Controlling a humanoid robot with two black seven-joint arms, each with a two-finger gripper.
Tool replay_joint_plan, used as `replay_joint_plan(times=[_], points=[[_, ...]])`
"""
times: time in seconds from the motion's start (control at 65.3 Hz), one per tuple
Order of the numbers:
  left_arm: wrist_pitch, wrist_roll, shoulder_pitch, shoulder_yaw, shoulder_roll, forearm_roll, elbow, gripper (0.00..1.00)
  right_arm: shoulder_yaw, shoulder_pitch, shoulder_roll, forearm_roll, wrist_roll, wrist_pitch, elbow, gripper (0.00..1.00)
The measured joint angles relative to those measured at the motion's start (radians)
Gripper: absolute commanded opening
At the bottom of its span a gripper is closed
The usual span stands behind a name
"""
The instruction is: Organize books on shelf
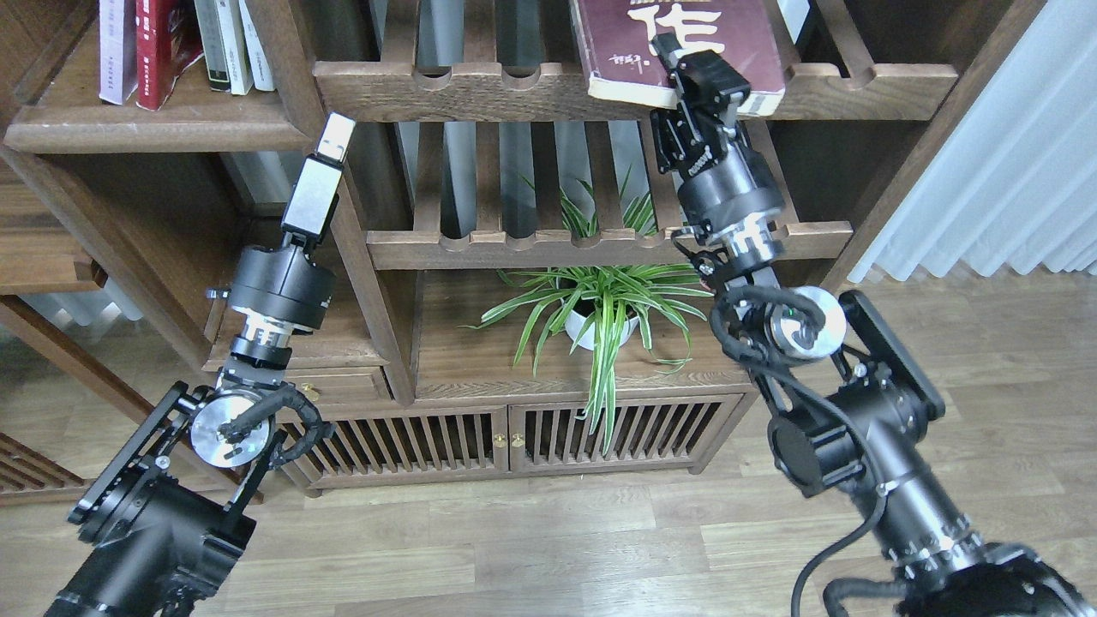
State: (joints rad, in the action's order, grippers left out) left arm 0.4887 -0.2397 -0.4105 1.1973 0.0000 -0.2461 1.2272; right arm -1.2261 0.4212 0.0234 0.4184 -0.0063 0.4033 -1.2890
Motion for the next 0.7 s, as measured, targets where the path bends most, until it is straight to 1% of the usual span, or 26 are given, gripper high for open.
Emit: replay_joint_plan(times=[0.077, 0.184, 0.306, 0.352, 0.383, 0.413, 0.459, 0.49, 0.505, 0.521, 0.536, 0.566, 0.628, 0.658, 0.704], points=[[0.0, 0.0, 0.0, -0.009, 0.0, 0.0, 0.0, 0.91, 0.004, -0.029, 0.0, 0.0, -0.012, 0.061, -0.013, 0.02], [0.0, 0.001, -0.003, -0.044, 0.0, 0.0, 0.005, 0.91, 0.01, -0.068, 0.0, 0.0, -0.024, 0.082, -0.029, 0.02], [0.0, 0.009, -0.008, -0.078, 0.011, 0.006, 0.022, 0.85, 0.03, -0.106, 0.0, 0.0, -0.03, 0.085, -0.038, 0.02], [0.0, 0.028, -0.01, -0.082, 0.018, 0.008, 0.027, 0.83, 0.039, -0.114, 0.001, 0.0, -0.031, 0.085, -0.04, 0.02], [0.0, 0.055, -0.012, -0.082, 0.024, 0.013, 0.031, 0.82, 0.046, -0.119, 0.001, 0.0, -0.032, 0.085, -0.04, 0.02], [0.0, 0.091, -0.013, -0.082, 0.031, 0.022, 0.036, 0.82, 0.051, -0.122, 0.001, 0.0, -0.032, 0.085, -0.041, 0.02], [0.0, 0.163, -0.016, -0.082, 0.047, 0.048, 0.043, 0.8, 0.057, -0.126, 0.002, 0.0, -0.032, 0.085, -0.041, 0.02], [0.0, 0.211, -0.02, -0.082, 0.056, 0.071, 0.045, 0.76, 0.059, -0.127, 0.002, 0.0, -0.032, 0.085, -0.042, 0.02], [0.0, 0.241, -0.024, -0.082, 0.061, 0.087, 0.046, 0.75, 0.06, -0.128, 0.002, 0.0, -0.032, 0.085, -0.042, 0.02], [0.0, 0.335, -0.035, -0.082, 0.071, 0.145, 0.052, 0.71, 0.061, -0.129, 0.002, 0.0, -0.032, 0.086, -0.042, 0.02], [0.0, 0.357, -0.038, -0.082, 0.073, 0.161, 0.054, 0.71, 0.061, -0.13, 0.002, 0.0, -0.032, 0.086, -0.042, 0.02], [0.0, 0.39, -0.042, -0.082, 0.076, 0.184, 0.056, 0.7, 0.062, -0.131, 0.002, 0.0, -0.032, 0.086, -0.042, 0.02], [0.0, 0.477, -0.056, -0.081, 0.082, 0.258, 0.06, 0.7, 0.062, -0.135, -0.001, 0.001, -0.032, 0.086, -0.042, 0.02], [0.0, 0.507, -0.067, -0.08, 0.083, 0.288, 0.061, 0.7, 0.062, -0.138, -0.004, 0.0, -0.032, 0.086, -0.042, 0.02], [0.0, 0.53, -0.083, -0.078, 0.086, 0.318, 0.061, 0.71, 0.062, -0.141, -0.007, 0.0, -0.031, 0.086, -0.042, 0.02]])
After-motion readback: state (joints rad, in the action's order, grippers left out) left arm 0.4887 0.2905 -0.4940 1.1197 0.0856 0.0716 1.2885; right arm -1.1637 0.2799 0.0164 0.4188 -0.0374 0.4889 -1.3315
